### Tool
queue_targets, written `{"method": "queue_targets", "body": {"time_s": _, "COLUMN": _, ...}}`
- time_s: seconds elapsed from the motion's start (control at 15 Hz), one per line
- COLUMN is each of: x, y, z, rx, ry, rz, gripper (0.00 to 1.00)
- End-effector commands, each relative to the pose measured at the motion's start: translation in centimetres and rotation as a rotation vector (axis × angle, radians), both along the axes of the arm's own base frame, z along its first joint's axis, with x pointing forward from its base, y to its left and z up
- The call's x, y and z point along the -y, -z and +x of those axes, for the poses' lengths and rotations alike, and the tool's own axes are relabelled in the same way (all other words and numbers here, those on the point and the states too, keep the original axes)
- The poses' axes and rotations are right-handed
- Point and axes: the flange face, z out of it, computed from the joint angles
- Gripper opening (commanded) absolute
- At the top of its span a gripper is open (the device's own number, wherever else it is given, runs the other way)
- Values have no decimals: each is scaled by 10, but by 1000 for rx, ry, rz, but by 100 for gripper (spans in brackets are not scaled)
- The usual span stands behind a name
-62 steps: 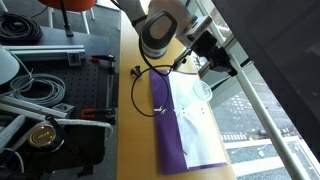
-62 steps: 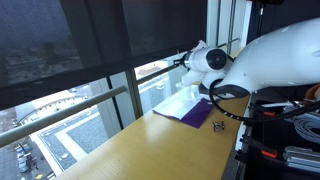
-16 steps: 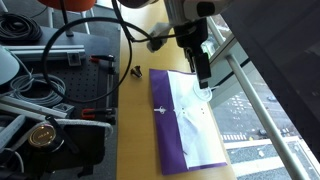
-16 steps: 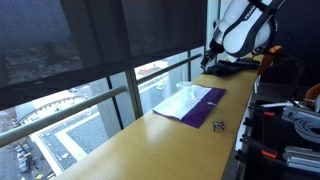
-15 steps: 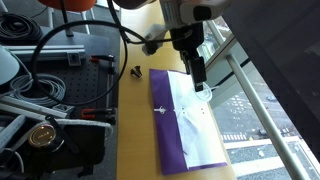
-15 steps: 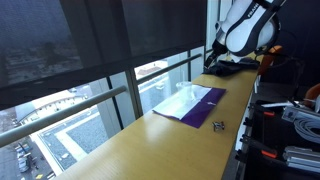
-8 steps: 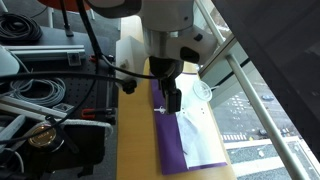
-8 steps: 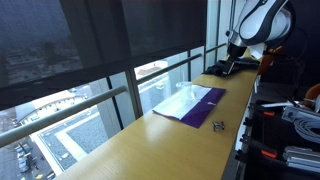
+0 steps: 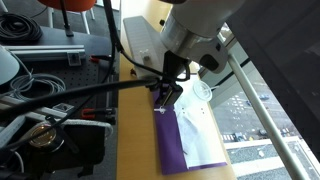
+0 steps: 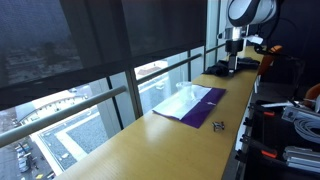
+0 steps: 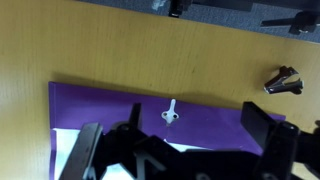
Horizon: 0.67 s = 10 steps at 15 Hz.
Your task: Lift the straw from the file and put it in the cup
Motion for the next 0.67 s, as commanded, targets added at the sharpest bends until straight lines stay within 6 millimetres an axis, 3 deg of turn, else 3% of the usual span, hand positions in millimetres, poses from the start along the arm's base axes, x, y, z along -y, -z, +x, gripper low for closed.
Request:
{"method": "queue_targets", "body": {"time_s": 0.0, "x": -11, "y": -24, "z": 23, "rx": 8, "ry": 42, "rz": -36, "gripper": 100}}
{"method": "queue_targets", "body": {"time_s": 0.07, "x": -5, "y": -13, "z": 12, "rx": 3, "ry": 13, "rz": -6, "gripper": 100}}
{"method": "queue_targets", "body": {"time_s": 0.6, "x": -9, "y": -21, "z": 21, "rx": 15, "ry": 30, "rz": -44, "gripper": 100}}
